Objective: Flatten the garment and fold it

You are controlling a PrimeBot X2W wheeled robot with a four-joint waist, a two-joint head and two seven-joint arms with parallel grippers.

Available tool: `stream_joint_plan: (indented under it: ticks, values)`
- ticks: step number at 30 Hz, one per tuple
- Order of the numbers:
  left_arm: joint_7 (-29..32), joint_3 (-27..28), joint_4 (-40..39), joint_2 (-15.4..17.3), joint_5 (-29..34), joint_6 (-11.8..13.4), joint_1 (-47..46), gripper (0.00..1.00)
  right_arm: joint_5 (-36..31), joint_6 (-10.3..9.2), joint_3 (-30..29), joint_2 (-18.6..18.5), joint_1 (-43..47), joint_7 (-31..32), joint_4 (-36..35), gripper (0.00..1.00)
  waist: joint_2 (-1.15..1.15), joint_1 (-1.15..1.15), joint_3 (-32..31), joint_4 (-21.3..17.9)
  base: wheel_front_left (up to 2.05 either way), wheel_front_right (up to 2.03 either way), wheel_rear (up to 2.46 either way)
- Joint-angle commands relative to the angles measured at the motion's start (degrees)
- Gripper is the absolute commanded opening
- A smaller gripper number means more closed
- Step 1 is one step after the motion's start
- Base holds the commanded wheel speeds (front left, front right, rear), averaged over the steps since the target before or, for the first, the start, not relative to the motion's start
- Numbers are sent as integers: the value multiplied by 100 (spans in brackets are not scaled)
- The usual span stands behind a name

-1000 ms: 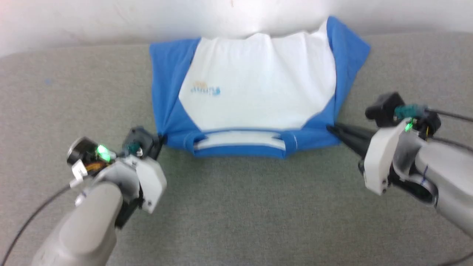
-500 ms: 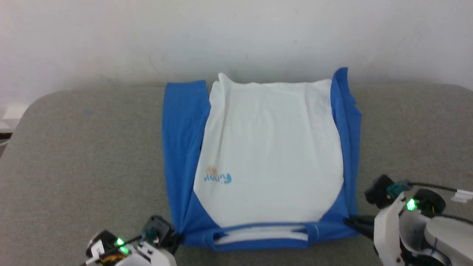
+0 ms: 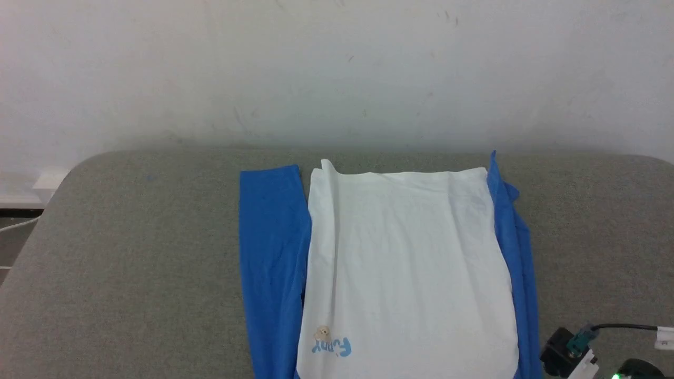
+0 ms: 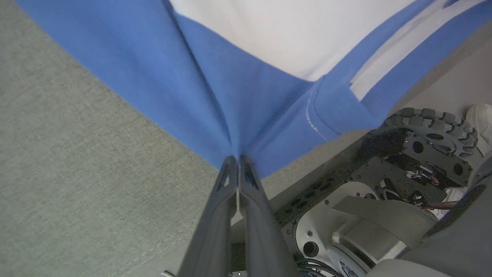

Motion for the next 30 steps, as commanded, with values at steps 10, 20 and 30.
stream_joint_plan:
  ticks: [10,20,30]
  values:
    - [-206,20,17,-135,-46,152,8,100,-465,-17,-1174,240,890,147,-101,100,-1,0,142,53,0,0,0]
    - [-1464,1038,-486,-532,-292,394,-745,100,-404,-17,-3426,310,1059,-114,-242,100,-1,0,299,82,0,0,0]
    - [-3752,1589,227,-1004,643,910,-1529,100,-1958,-17,-5130,1393,265,-34,804,100,-1,0,1033,246,0,0,0]
